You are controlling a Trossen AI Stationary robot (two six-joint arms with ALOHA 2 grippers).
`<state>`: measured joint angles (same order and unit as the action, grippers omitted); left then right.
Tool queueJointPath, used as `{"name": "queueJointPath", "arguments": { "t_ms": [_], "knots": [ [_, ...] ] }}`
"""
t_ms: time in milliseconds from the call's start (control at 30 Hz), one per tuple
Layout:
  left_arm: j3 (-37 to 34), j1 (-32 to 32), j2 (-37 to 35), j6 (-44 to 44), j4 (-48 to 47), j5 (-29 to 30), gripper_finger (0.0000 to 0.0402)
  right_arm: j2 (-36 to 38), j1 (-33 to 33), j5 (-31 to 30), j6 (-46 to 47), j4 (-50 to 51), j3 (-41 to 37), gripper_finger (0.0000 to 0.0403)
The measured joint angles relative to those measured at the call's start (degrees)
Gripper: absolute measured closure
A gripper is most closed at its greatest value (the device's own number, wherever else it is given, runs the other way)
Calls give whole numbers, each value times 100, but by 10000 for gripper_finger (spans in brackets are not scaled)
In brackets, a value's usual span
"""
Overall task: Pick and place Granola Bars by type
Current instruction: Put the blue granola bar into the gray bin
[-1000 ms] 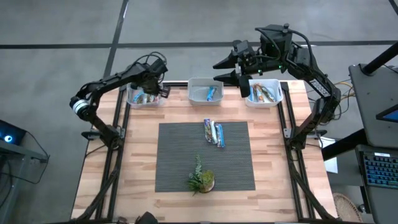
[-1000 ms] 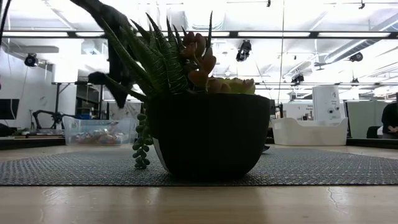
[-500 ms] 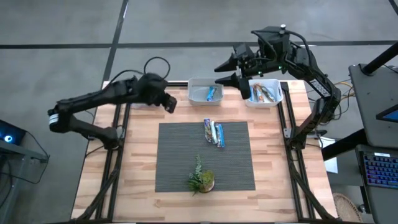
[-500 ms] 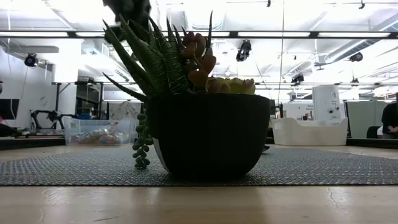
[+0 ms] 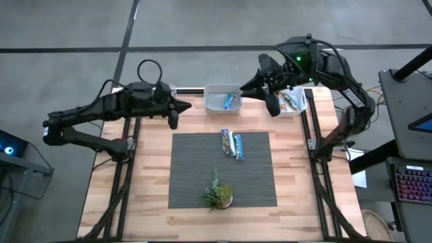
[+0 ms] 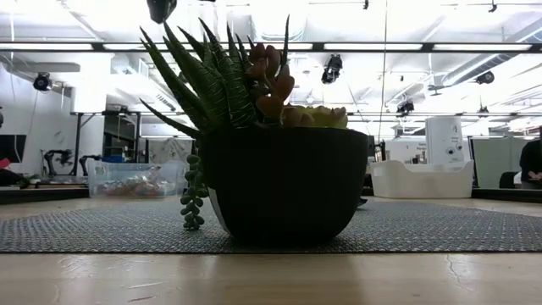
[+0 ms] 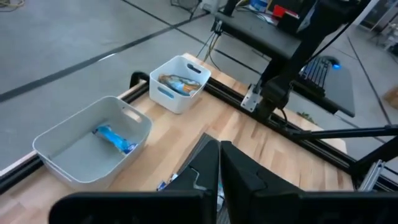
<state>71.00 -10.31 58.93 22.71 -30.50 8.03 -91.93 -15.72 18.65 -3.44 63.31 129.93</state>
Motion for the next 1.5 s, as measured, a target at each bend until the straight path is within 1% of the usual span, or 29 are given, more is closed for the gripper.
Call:
{"name": "queueJointPath", "arguments": {
  "t_ms": [133,200,300,433,567,667,767,933,1100,1200,1400,1500],
  "knots": [
    [0,3,-17,-62,8,-143,402,104,132,-170,26,95,0,374],
    [0,33,-17,-154,12,-217,402,151,203,-313,98,264,0,388],
    [-2,89,-15,-253,109,-292,402,200,309,-537,234,557,-10,392],
    [-2,176,-36,-397,440,-503,401,334,541,-745,324,492,-206,394],
    [-2,299,-129,-606,575,-664,401,552,826,-1402,546,303,-550,394],
    [-2,403,-200,-648,562,-693,401,832,1019,-1719,680,-3,-969,394],
    [-2,509,-255,-736,579,-702,401,1195,1129,-1757,918,-435,-1562,394],
    [0,629,-284,-950,590,-706,401,1797,1210,-1803,1393,-1235,-2789,394],
    [0,645,-306,-1060,588,-730,401,2185,1214,-1888,1844,-1803,-3850,394],
    [0,645,-306,-1020,548,-793,401,2261,1208,-1922,2127,-2038,-4304,394],
    [0,645,-306,-1017,474,-817,401,2176,1212,-1933,2515,-2222,-4948,394],
    [0,645,-306,-1011,457,-817,401,2143,1210,-2129,2989,-2277,-5190,394]
  ]
}}
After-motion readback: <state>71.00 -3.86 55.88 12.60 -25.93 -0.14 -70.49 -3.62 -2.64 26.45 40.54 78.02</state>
